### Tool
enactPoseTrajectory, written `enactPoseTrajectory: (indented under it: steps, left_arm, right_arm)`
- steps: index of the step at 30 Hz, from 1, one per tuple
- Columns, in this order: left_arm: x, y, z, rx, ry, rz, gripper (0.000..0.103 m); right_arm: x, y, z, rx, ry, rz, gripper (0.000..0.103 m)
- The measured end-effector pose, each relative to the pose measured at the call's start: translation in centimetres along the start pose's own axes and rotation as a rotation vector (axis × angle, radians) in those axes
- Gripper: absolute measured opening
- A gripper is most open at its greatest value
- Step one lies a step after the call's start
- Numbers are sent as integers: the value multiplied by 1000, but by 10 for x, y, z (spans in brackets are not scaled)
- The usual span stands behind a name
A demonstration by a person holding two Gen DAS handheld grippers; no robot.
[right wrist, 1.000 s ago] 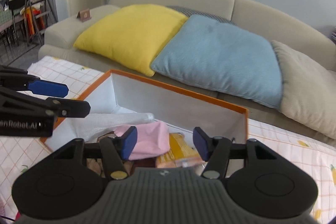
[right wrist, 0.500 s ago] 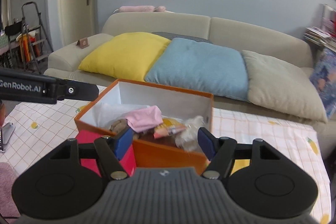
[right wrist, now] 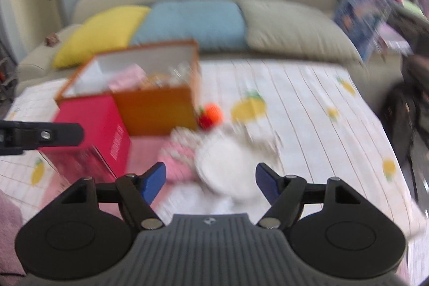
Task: Organize soft objects
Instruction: 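Move both tools back toward the white cloths on the bed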
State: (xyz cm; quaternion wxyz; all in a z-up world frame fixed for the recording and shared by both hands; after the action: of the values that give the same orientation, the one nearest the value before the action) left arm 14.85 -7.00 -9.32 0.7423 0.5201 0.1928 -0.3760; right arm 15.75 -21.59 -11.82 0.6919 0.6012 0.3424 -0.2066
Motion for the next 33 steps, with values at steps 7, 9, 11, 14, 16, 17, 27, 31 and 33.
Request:
enactPoseTrajectory:
  steps: [7,9,11,14,16,17,27,31,33]
  left_arm:
    - [34,-35,2,-7,-2,-142,63]
    - [40,-43,4,-10,-8,-172,64]
    - [48,-47,5,-1,-7,-190,66]
    - [62,-54,3,0,11,-224,67]
    - [72,-59,1,0,28,-244,67]
    - [78,-62,0,-3,33,-257,68]
    - [122,-87,-9,-124,-9,-386,68]
    - [123,-95,0,-85,-56,-413,64]
    - [124,-101,7,-63,-78,-439,59]
  right_arm:
    - [19,-52,26,138,-14,-147,85]
    - [24,-57,28,164,-6,-163,85]
    - [30,-60,28,178,16,-176,85]
    - [41,-61,27,191,29,-197,85]
    - [50,-64,30,219,37,-220,85]
    - [54,-65,33,238,30,-230,84]
    - [78,-79,62,436,29,-268,66]
    - [79,-71,47,425,115,-234,84]
    - [81,-66,37,414,160,-220,87]
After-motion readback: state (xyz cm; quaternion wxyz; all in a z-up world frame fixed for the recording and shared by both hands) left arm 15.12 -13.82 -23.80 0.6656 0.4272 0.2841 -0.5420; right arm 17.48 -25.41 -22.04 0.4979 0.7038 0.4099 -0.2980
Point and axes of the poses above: each gripper's, at about its wrist camera, not at the fingertips, and x roughly the way its jaws point, z to its right, y to its top, the point moved 10 cm from there along x, roughly the way its jaws point, and after that the axes turned 9 degrees about -x, right-handed, at the moved point
